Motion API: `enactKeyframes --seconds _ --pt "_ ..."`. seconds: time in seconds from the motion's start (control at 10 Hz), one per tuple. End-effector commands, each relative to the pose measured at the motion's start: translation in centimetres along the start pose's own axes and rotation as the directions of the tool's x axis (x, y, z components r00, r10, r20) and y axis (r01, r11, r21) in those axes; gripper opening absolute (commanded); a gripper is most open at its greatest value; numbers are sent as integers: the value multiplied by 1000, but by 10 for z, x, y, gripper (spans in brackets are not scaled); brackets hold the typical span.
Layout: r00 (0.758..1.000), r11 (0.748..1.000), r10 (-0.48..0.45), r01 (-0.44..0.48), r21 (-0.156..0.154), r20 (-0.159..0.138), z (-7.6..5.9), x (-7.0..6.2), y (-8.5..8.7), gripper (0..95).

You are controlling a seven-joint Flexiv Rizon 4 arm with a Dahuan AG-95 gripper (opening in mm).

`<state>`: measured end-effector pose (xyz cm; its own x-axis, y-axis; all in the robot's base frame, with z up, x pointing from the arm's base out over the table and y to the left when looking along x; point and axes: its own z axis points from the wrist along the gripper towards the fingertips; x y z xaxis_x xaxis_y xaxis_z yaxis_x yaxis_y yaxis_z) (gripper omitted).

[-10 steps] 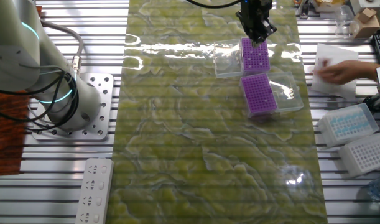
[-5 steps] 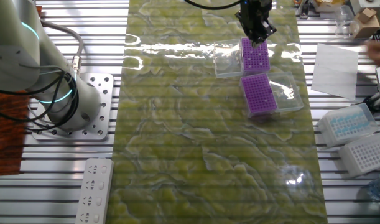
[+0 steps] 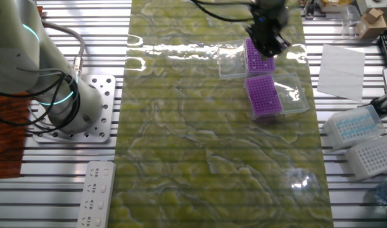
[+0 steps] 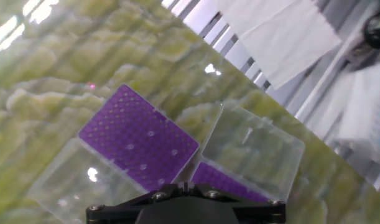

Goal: Transfer all small pipette tips from one holder to another

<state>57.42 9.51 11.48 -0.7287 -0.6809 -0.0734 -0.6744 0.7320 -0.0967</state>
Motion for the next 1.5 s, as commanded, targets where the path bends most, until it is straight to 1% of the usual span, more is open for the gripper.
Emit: enactKeyframes --seconds 0.1,0.2,0.3,0.4,0.5,0.6,0.7,0.8,0.9,1.0,1.1,1.2,1.5 --pt "999 999 -28 28 -16 -39 2 -14 -26 0" --pt "998 999 30 -32 -27 -47 4 -23 -43 0" --pt "995 995 85 -88 -42 -54 6 -24 -50 0" --pt "993 994 102 -104 -42 -57 7 -24 -52 0" --pt "978 978 195 -199 -56 -72 15 -24 -57 0" --pt "978 978 195 -199 -56 -72 15 -24 -57 0" --pt "969 968 237 -242 -61 -71 26 -22 -59 0" --pt "963 962 262 -266 -66 -69 35 -19 -62 0" --pt "960 958 273 -278 -72 -66 38 -18 -63 0" --pt "960 958 273 -278 -72 -66 38 -18 -63 0" --pt "960 958 272 -276 -74 -63 50 -17 -64 0" --pt "962 960 267 -270 -70 -50 57 -16 -64 0" --pt "964 962 263 -265 -62 -34 77 -19 -64 0"
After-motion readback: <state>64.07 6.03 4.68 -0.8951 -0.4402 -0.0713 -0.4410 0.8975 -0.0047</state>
